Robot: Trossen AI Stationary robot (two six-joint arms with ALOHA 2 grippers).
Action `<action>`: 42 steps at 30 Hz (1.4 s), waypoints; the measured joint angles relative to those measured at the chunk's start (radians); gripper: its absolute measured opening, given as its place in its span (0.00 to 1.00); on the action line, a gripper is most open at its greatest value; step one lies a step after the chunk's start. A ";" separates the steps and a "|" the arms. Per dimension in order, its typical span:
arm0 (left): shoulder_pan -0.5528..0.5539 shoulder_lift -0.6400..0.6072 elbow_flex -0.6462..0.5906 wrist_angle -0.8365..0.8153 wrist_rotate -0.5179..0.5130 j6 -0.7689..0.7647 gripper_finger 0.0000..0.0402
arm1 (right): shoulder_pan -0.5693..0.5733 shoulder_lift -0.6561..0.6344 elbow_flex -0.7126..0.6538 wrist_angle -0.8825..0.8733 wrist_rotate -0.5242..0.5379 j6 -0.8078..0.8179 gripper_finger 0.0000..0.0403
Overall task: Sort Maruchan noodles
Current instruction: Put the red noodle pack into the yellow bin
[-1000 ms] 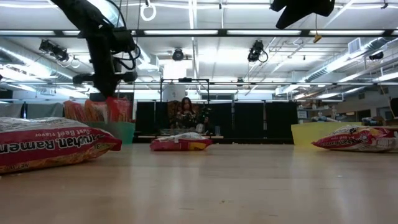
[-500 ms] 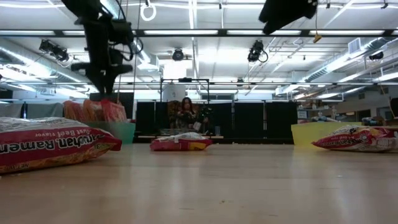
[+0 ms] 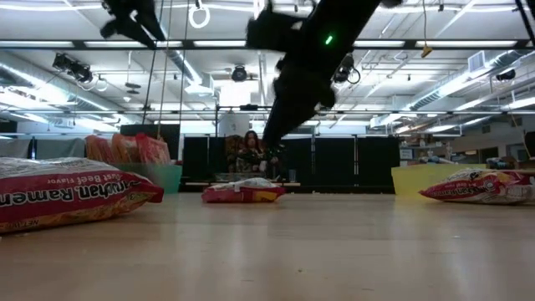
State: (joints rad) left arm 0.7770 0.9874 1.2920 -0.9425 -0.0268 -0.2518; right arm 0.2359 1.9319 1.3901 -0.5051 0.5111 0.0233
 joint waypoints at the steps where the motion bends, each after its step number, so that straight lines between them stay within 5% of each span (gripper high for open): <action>1: -0.005 -0.031 0.000 -0.001 0.001 0.006 0.39 | -0.015 0.023 0.008 0.010 0.007 -0.003 0.56; 8: -0.013 -0.178 0.000 -0.013 0.002 0.023 0.39 | -0.108 0.150 0.020 0.104 0.033 -0.121 0.70; 15: -0.013 -0.230 0.000 -0.013 0.006 0.038 0.39 | -0.159 0.210 0.022 0.201 -0.001 -0.366 0.69; 24: -0.031 -0.207 -0.028 -0.047 0.478 0.126 0.39 | -0.197 0.216 0.022 0.226 -0.088 -0.383 0.46; 33: -0.139 -0.189 -0.044 0.000 0.494 0.132 0.39 | -0.197 0.209 0.113 0.100 -0.097 -0.382 0.05; 42: -0.227 -0.188 -0.044 0.167 0.480 0.110 0.39 | -0.228 -0.023 0.282 -0.371 -0.199 -0.256 0.04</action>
State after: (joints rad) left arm 0.5504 0.7989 1.2480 -0.7757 0.4537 -0.1421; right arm 0.0081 1.9087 1.6717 -0.8764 0.3122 -0.2324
